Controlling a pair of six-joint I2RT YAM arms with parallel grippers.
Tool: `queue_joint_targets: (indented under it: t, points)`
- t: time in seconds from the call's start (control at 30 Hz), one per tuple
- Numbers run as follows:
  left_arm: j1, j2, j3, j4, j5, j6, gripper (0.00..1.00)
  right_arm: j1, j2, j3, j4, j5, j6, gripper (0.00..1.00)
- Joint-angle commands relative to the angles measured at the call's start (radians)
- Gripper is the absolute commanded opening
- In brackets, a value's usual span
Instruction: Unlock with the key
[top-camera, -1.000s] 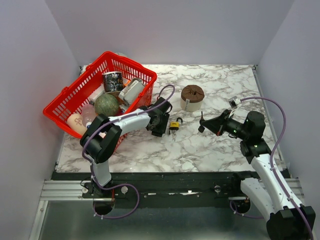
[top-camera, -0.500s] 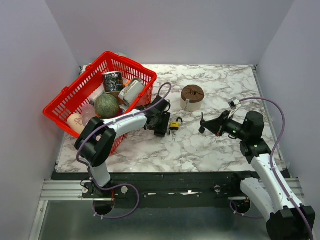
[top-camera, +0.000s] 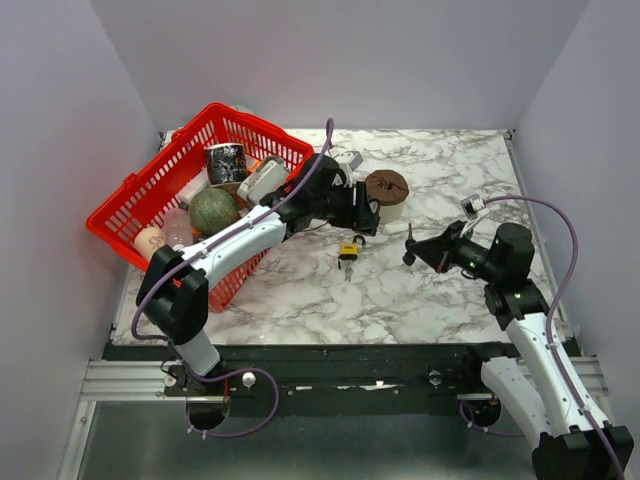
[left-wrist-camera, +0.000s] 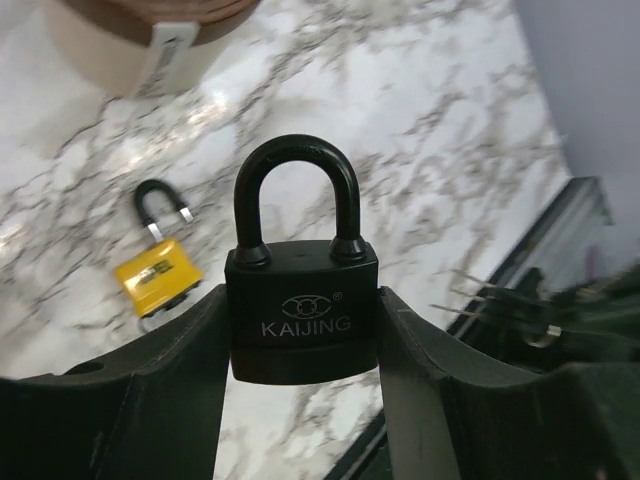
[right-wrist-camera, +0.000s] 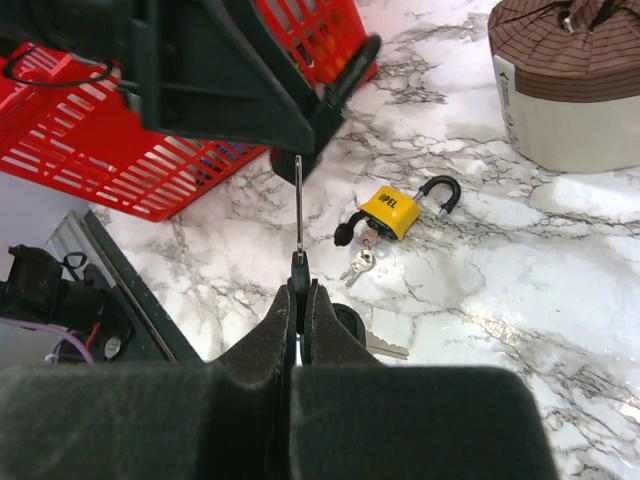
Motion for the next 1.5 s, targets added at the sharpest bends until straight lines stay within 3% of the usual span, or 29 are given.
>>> queue_joint_targets:
  t: [0.0, 0.27, 0.47, 0.63, 0.77, 1.0, 1.47]
  points:
    - [0.014, -0.079, 0.011, 0.252, 0.216, -0.173, 0.00, -0.003, 0.002, 0.070, -0.096, 0.093, -0.038, 0.01]
    - [0.028, -0.119, -0.084, 0.564, 0.383, -0.455, 0.00, -0.003, 0.054, 0.121, -0.144, 0.112, -0.032, 0.01]
    - [0.030, -0.162, -0.024, 0.205, 0.132, -0.231, 0.00, 0.026, 0.070, 0.109, -0.155, 0.107, -0.015, 0.01]
    - [0.030, -0.177, -0.064, 0.158, -0.004, -0.196, 0.00, 0.139, 0.087, 0.058, -0.106, 0.170, 0.052, 0.01]
    - [0.030, -0.174, -0.102, 0.150, -0.081, -0.193, 0.00, 0.298, 0.140, 0.026, -0.031, 0.257, 0.112, 0.01]
    - [0.030, -0.163, -0.133, 0.150, -0.120, -0.193, 0.00, 0.415, 0.243, 0.041, 0.043, 0.330, 0.186, 0.01]
    - [0.030, -0.125, -0.135, 0.144, -0.101, -0.187, 0.00, 0.481, 0.392, 0.124, 0.101, 0.374, 0.212, 0.01]
